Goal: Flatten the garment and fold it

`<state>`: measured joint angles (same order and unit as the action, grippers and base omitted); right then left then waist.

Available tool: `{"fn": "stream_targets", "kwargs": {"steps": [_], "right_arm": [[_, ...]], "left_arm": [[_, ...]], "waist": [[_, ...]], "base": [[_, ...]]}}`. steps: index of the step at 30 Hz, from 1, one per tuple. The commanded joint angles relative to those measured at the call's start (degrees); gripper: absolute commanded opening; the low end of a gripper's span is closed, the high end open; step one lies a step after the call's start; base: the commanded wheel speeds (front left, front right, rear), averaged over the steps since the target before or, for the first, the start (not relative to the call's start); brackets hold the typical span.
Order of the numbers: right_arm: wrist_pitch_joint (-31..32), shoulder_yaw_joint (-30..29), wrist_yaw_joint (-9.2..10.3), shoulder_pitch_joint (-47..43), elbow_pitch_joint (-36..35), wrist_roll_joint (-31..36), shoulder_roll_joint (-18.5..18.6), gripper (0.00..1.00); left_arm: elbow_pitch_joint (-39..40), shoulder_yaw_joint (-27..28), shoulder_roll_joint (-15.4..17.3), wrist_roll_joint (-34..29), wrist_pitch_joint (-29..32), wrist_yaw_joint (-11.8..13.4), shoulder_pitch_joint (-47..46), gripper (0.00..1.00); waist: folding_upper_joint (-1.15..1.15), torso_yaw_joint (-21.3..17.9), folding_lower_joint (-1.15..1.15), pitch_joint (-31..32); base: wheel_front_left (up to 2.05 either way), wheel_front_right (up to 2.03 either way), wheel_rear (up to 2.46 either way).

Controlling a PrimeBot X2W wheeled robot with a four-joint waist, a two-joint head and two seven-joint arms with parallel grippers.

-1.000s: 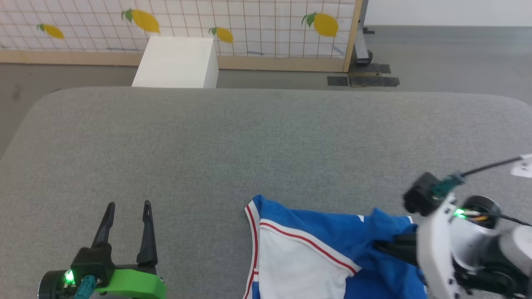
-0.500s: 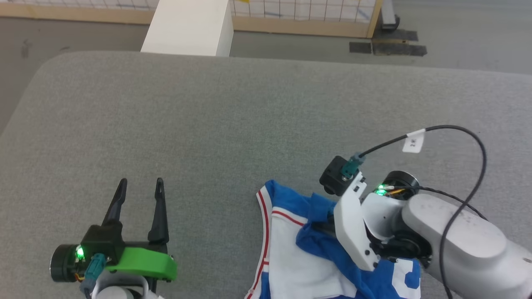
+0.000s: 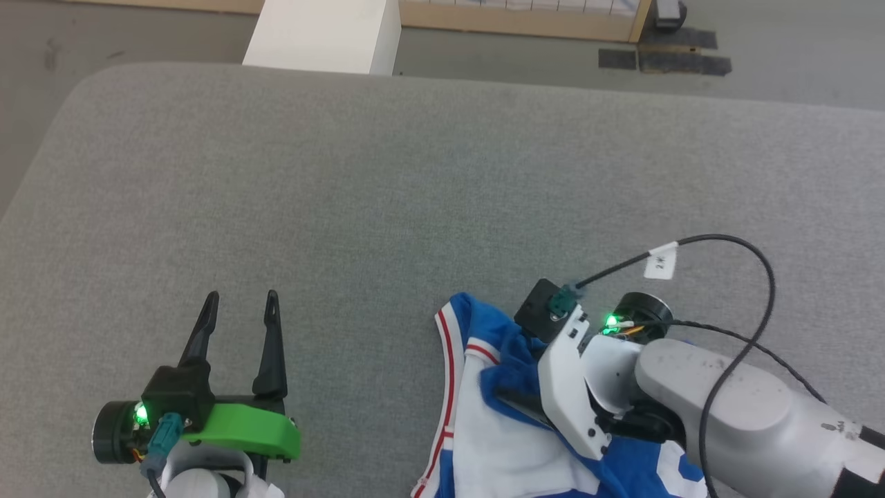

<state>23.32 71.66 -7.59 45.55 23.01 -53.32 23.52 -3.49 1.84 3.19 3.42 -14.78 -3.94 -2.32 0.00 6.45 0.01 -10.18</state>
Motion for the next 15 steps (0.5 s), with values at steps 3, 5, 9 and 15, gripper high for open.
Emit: {"fn": "stream_targets", "kwargs": {"steps": [3,5,9,15], "right_arm": [[-8.38,-0.52,0.10,1.27,-1.95,1.50,2.34,1.00],[-14.56,-2.38,0.10,1.83,-2.80,3.12,3.99,1.00],[-24.04,-8.12,0.10,1.29,-2.42,6.28,6.52,1.00],[-36.26,-25.24,0.10,-2.59,2.86,15.15,6.00,1.00]], "left_arm": [[-0.28,0.66,-0.31,0.45,-0.22,0.32,1.10,1.00],[-0.20,1.25,-0.31,0.56,-0.22,0.48,1.97,1.00],[0.03,1.80,-0.31,0.98,-0.22,0.83,3.45,1.00],[0.56,2.14,-0.31,1.54,-0.22,1.54,5.33,1.00]], "waist": [[0.00,-2.55,-0.01,4.14],[0.00,-3.71,-0.01,5.43],[0.00,-5.62,-0.01,7.36],[0.00,-7.91,-0.01,9.24]], "base": [[0.00,0.00,0.00],[0.00,0.00,0.00],[0.00,0.00,0.00],[0.00,0.00,0.00]]}}
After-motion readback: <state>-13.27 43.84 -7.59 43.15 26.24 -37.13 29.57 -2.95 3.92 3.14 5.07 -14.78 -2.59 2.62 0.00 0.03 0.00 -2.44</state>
